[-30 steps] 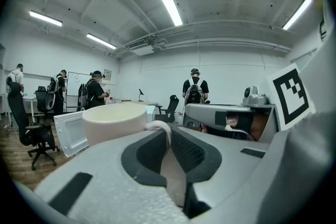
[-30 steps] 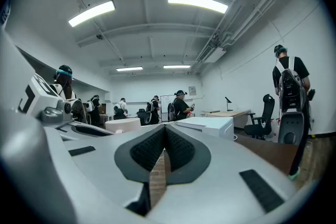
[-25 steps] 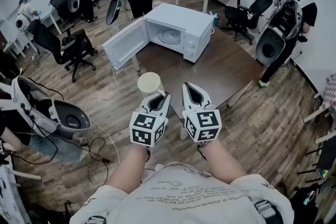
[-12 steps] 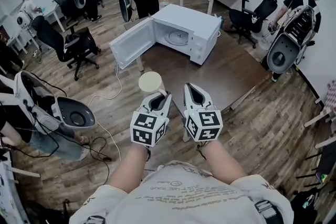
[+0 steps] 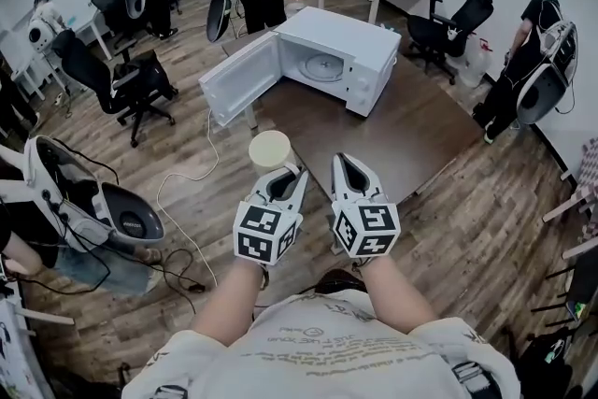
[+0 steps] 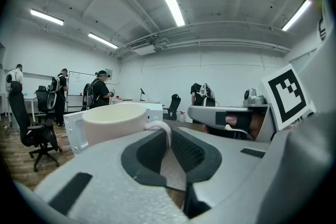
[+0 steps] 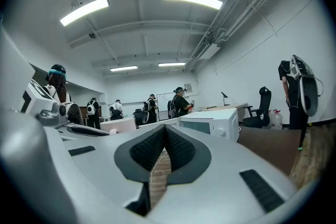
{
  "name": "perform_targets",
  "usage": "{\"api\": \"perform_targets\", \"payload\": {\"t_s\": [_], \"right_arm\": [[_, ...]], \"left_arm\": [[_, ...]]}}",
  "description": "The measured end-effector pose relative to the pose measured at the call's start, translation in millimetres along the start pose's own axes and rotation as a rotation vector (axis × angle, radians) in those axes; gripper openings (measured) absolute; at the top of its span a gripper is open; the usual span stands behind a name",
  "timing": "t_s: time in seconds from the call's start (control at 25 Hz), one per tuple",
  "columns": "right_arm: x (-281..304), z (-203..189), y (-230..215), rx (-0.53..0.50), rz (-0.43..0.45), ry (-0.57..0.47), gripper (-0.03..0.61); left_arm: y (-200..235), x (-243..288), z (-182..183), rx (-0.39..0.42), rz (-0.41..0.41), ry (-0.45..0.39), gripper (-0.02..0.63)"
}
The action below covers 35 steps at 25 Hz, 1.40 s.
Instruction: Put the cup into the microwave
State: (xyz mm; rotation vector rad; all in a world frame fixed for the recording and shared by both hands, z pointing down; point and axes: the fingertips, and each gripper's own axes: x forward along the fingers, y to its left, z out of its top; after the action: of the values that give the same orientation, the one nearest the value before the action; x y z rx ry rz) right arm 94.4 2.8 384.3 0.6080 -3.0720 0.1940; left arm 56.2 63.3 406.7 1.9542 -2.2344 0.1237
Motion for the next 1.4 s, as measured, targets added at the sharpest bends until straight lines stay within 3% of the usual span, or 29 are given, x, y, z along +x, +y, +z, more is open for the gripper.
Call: {"api": "perform_targets", "payload": {"t_s": [0.52, 1.4], "right_arm": [[34.9, -14.5, -5.7, -0.017, -0.040, -0.003, 0.014], [215.7, -3.1, -67.1, 0.036, -0.089, -0.004, 0.014]], "left_arm": [[30.8, 24.6, -15.3, -0.007, -0.044, 0.013, 0.040], [151.9, 155.4, 11.9, 0.069, -0.105, 0.049, 0.043]]}}
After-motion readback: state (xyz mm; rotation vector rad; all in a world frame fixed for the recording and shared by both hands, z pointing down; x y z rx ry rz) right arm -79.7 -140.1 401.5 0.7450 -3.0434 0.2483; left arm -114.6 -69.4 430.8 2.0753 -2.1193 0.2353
